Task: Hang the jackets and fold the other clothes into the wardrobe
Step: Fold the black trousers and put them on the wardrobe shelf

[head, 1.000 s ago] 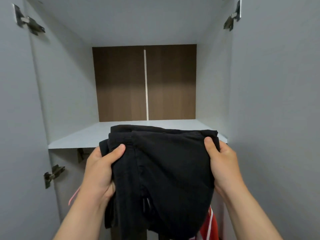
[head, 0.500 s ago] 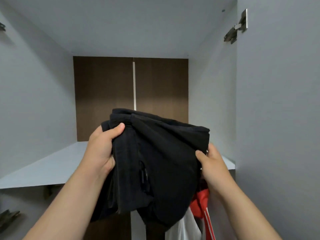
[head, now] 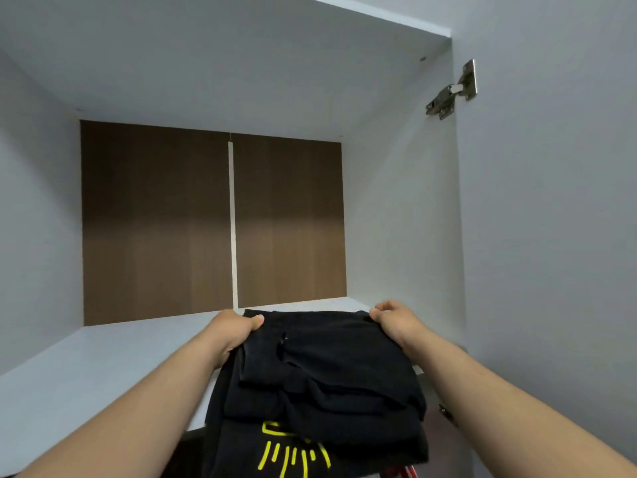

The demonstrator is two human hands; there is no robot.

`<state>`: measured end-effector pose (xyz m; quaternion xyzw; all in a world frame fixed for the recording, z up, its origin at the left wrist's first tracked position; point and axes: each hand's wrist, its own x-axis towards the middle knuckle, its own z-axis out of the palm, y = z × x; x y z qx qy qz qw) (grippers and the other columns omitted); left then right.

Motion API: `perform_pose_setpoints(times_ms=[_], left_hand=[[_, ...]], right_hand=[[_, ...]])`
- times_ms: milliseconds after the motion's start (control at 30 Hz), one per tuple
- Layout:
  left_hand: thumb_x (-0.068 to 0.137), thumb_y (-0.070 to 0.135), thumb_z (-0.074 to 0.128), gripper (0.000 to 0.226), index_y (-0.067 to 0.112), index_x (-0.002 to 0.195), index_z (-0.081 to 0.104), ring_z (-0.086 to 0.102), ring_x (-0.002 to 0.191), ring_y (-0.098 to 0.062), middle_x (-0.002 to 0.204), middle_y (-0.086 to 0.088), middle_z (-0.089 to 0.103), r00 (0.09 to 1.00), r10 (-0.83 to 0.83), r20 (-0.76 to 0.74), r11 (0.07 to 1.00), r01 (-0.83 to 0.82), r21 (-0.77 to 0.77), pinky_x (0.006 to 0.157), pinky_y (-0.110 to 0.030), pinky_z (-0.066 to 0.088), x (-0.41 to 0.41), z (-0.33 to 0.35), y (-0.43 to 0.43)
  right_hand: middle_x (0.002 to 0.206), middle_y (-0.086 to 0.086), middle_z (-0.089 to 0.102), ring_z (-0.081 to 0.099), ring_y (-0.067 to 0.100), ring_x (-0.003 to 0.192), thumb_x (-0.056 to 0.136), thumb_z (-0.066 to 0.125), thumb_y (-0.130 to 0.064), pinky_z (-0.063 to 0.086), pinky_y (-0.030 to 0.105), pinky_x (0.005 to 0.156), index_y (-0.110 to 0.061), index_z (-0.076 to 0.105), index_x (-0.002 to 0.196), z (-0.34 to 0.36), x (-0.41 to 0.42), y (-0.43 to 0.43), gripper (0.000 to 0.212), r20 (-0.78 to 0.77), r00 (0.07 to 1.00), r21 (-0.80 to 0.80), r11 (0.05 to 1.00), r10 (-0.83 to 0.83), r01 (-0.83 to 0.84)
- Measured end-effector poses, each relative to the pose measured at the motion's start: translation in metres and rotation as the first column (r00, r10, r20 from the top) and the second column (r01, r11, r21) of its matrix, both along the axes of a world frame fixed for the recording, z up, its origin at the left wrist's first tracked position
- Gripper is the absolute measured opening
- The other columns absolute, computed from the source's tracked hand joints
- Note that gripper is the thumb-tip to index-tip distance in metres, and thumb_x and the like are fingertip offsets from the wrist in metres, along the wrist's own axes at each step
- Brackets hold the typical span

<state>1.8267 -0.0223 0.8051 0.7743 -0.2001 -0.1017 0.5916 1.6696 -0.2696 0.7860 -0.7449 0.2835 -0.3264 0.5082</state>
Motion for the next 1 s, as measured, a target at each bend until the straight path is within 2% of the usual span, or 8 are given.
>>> perform_pose_setpoints(times_ms=[100, 233, 333, 400, 500, 667, 900, 1000], left_hand=[[0.093, 0.046, 0.06, 0.041, 0.007, 0.101, 0.055, 0.064, 0.081, -0.021, 0.09, -0.002, 0.064, 0.989, 0.014, 0.144, 0.955, -0.055, 0.29, 0.064, -0.028, 0.047, -0.006, -0.001, 0.018], [0.084, 0.078, 0.038, 0.064, 0.016, 0.094, 0.05, 0.058, 0.078, -0.017, 0.094, 0.003, 0.061, 0.913, -0.06, 0.405, 0.737, -0.233, 0.634, 0.063, -0.028, 0.042, -0.029, 0.006, 0.046], [0.073, 0.082, 0.048, 0.071, 0.021, 0.099, 0.071, 0.07, 0.091, -0.017, 0.098, 0.006, 0.074, 0.96, -0.238, 0.144, 0.823, 0.121, 0.555, 0.087, -0.034, 0.052, -0.045, 0.0, 0.05], [0.076, 0.063, 0.067, 0.055, 0.021, 0.11, 0.068, 0.072, 0.095, -0.021, 0.104, 0.0, 0.075, 0.951, -0.302, 0.06, 0.87, 0.25, 0.426, 0.092, -0.04, 0.054, -0.048, 0.0, 0.044], [0.077, 0.017, 0.073, 0.035, 0.009, 0.11, 0.068, 0.073, 0.093, -0.028, 0.099, -0.01, 0.076, 0.953, -0.301, -0.026, 0.921, 0.298, 0.251, 0.089, -0.044, 0.057, -0.047, -0.001, 0.031], [0.078, -0.004, 0.06, 0.028, -0.001, 0.104, 0.068, 0.07, 0.096, -0.037, 0.101, -0.022, 0.072, 0.965, -0.258, -0.047, 0.935, 0.262, 0.237, 0.084, -0.044, 0.059, -0.04, 0.003, 0.001], [0.09, 0.034, 0.066, 0.039, 0.008, 0.119, 0.061, 0.064, 0.108, -0.031, 0.117, -0.012, 0.067, 0.986, -0.128, 0.11, 0.967, 0.099, 0.235, 0.098, -0.043, 0.051, -0.025, 0.003, -0.031], [0.081, 0.068, 0.051, 0.063, 0.027, 0.127, 0.047, 0.058, 0.112, -0.02, 0.126, 0.001, 0.053, 0.922, -0.09, 0.376, 0.908, -0.079, 0.411, 0.092, -0.034, 0.046, -0.047, 0.0, -0.016]], right_hand=[[0.104, 0.005, 0.069, 0.069, 0.022, 0.088, 0.094, 0.06, -0.041, 0.057, 0.035, 0.078, -0.022, 0.062, 0.112, 0.003, -0.023, 0.006, 0.027, -0.067, 0.991, 0.062, 0.991, 0.119, -0.115], [0.108, -0.005, 0.067, 0.075, 0.016, 0.074, 0.082, 0.069, -0.049, 0.057, 0.025, 0.059, -0.046, 0.052, 0.119, 0.016, -0.059, 0.015, 0.041, -0.313, 0.914, 0.009, 0.963, 0.258, -0.269], [0.113, -0.015, 0.064, 0.069, 0.011, 0.094, 0.083, 0.07, -0.042, 0.057, 0.029, 0.079, -0.047, 0.049, 0.125, 0.018, -0.063, 0.029, 0.047, -0.466, 0.848, -0.12, 0.931, 0.254, -0.345], [0.111, -0.012, 0.068, 0.067, 0.011, 0.1, 0.083, 0.07, -0.03, 0.054, 0.033, 0.094, -0.033, 0.059, 0.116, 0.016, -0.057, 0.036, 0.035, -0.477, 0.854, -0.184, 0.927, 0.206, -0.326], [0.094, 0.001, 0.077, 0.074, 0.019, 0.086, 0.08, 0.07, -0.009, 0.06, 0.037, 0.084, -0.019, 0.069, 0.104, 0.009, -0.047, 0.027, 0.026, -0.31, 0.917, -0.059, 0.957, 0.252, -0.283], [0.086, 0.004, 0.076, 0.073, 0.019, 0.071, 0.078, 0.075, -0.004, 0.061, 0.033, 0.072, -0.019, 0.071, 0.103, 0.015, -0.015, -0.013, 0.03, -0.225, 0.953, -0.039, 0.975, 0.203, -0.217], [0.135, 0.011, 0.058, 0.057, 0.026, 0.122, 0.093, 0.065, -0.038, 0.042, 0.035, 0.106, -0.01, 0.051, 0.138, 0.021, -0.003, -0.036, 0.055, -0.329, 0.944, -0.261, 0.958, 0.03, -0.121], [0.117, -0.001, 0.069, 0.064, 0.018, 0.106, 0.093, 0.053, -0.055, 0.048, 0.029, 0.085, -0.021, 0.068, 0.111, 0.033, -0.022, -0.022, 0.042, -0.406, 0.912, -0.462, 0.874, -0.057, -0.15]])
